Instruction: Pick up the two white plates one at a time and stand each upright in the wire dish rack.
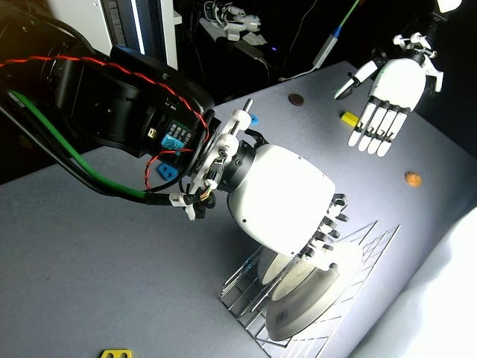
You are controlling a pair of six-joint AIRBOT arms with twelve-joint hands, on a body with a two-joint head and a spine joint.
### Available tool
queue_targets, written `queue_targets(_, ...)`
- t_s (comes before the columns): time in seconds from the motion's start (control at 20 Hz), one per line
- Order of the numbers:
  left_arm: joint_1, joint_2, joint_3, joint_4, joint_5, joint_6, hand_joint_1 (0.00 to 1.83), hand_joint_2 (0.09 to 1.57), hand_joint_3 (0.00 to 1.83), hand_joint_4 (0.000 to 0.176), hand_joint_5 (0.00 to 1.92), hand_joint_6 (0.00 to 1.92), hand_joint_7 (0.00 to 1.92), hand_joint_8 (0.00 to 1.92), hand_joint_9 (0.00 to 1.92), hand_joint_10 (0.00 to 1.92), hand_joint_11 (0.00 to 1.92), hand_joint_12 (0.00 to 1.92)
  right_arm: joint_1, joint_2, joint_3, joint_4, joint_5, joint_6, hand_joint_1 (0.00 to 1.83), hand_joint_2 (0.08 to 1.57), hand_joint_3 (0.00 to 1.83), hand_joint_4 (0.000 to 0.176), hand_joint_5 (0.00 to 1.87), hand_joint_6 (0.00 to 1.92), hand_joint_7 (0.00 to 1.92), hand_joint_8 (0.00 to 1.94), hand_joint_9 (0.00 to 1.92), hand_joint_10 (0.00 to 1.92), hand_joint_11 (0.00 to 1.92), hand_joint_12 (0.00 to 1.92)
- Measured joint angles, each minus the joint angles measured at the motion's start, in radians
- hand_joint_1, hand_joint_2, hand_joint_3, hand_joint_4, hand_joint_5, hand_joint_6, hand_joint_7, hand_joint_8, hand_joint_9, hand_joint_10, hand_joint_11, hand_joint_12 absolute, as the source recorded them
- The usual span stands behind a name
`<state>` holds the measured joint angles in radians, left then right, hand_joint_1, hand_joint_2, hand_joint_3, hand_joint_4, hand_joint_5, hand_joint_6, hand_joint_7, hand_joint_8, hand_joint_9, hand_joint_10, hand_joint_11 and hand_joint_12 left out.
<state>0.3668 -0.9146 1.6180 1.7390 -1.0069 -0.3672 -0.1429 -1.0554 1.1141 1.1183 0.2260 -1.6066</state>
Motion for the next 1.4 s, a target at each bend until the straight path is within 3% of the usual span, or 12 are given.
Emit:
queue_targets(0.5, 0.002, 0.0, -0.001, 0.001, 0.0, 0.0, 0.0, 1.15, 0.0, 0.0, 0.01, 0.0, 0.0, 0.0, 0.0, 0.0, 0.0, 0.0, 0.055, 0.013, 0.0, -0.002, 0.012, -0.003, 0.87, 1.17, 0.01, 0.0, 0.73, 0.0, 0.75, 0.0, 0.7, 0.0, 0.21, 1.03)
queue_targets(0.95, 0.002, 0.0, -0.001, 0.0, 0.0, 0.0, 0.0, 1.15, 0.0, 0.0, 0.01, 0.0, 0.01, 0.0, 0.0, 0.0, 0.0, 0.0, 0.104, 0.034, -0.028, -0.02, 0.021, -0.026, 0.95, 1.1, 0.0, 0.0, 0.75, 0.0, 0.77, 0.0, 0.72, 0.01, 0.22, 1.06)
queue_targets(1.15, 0.004, 0.0, -0.011, 0.0, 0.0, 0.003, 0.0, 1.15, 0.0, 0.0, 0.03, 0.01, 0.02, 0.01, 0.0, 0.0, 0.0, 0.0, 0.104, 0.074, -0.097, -0.186, 0.106, -0.03, 0.95, 1.1, 0.0, 0.0, 0.73, 0.0, 0.75, 0.0, 0.7, 0.0, 0.19, 1.08)
queue_targets(1.4, 0.011, 0.0, -0.011, 0.0, 0.0, 0.003, 0.0, 1.14, 0.0, 0.0, 0.04, 0.01, 0.05, 0.01, 0.01, 0.0, 0.0, 0.0, 0.104, 0.126, -0.18, -0.183, 0.244, -0.172, 0.94, 1.1, 0.0, 0.0, 0.71, 0.0, 0.74, 0.0, 0.68, 0.0, 0.16, 1.11)
